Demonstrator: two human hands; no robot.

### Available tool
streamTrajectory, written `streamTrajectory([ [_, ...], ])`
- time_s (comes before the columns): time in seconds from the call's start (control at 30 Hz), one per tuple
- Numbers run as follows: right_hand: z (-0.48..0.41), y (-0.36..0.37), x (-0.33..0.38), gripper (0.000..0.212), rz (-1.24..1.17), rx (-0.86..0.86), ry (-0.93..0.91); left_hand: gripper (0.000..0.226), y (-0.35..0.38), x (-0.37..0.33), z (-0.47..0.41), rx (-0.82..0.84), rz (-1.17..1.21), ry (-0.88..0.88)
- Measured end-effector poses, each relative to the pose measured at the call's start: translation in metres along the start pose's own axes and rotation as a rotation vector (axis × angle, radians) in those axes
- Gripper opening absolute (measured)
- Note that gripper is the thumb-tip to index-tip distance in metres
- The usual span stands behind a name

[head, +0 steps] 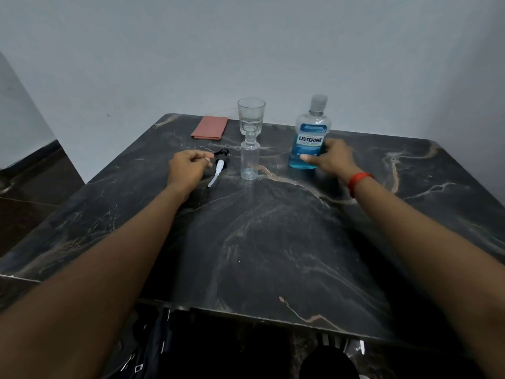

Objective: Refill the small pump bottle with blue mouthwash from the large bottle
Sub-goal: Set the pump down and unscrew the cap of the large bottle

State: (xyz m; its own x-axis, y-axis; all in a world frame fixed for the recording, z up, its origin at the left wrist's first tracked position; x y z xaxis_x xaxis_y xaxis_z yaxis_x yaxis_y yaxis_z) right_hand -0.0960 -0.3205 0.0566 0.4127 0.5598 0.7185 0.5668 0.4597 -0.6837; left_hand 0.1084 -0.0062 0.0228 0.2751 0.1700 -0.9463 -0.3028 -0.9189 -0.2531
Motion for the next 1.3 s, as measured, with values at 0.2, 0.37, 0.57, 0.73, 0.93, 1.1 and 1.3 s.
streamTrajectory([
  [0.2,0.083,0.003,0.012,0.061,0.116,-0.007,-0.140,0.028,-0.001,-0.004,0.008,0.007,0.038,-0.006],
  [0.37,0.091,-0.005,0.011,0.062,0.099,0.027,-0.108,0.023,-0.006,-0.008,0.009,-0.021,0.183,-0.036],
  [0.57,0.089,-0.002,0.011,0.063,0.039,0.030,-0.116,0.022,-0.008,-0.085,0.023,-0.101,0.187,0.233],
  [0.73,0.091,0.002,0.010,0.063,-0.069,0.054,-0.164,0.031,0.060,-0.179,0.048,0.265,0.218,0.392],
  [0.93,0.089,-0.015,0.021,0.048,-0.362,-0.027,-0.230,0.052,0.133,-0.208,0.066,0.624,0.180,0.320],
  [1.1,0.087,-0.012,0.017,0.041,-0.403,0.009,-0.203,0.046,0.158,-0.201,0.078,0.756,0.166,0.334],
  [1.3,0.085,-0.010,0.016,0.037,-0.365,-0.025,-0.195,0.037,0.153,-0.201,0.072,0.606,0.165,0.352],
])
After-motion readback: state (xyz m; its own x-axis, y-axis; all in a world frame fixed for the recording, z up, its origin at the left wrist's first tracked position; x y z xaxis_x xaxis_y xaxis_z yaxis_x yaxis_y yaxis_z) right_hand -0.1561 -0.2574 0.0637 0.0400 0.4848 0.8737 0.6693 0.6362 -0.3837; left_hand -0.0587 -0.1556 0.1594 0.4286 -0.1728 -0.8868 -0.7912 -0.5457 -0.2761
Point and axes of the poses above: each hand's wrist, its own z-axis away from the middle knuckle, its own y-axis out of the palm, x = y × z, the point moved 7 cm from there along -z, towards the middle knuckle, and after that the axes turned 4 degrees about z, right-handed, at the moved point
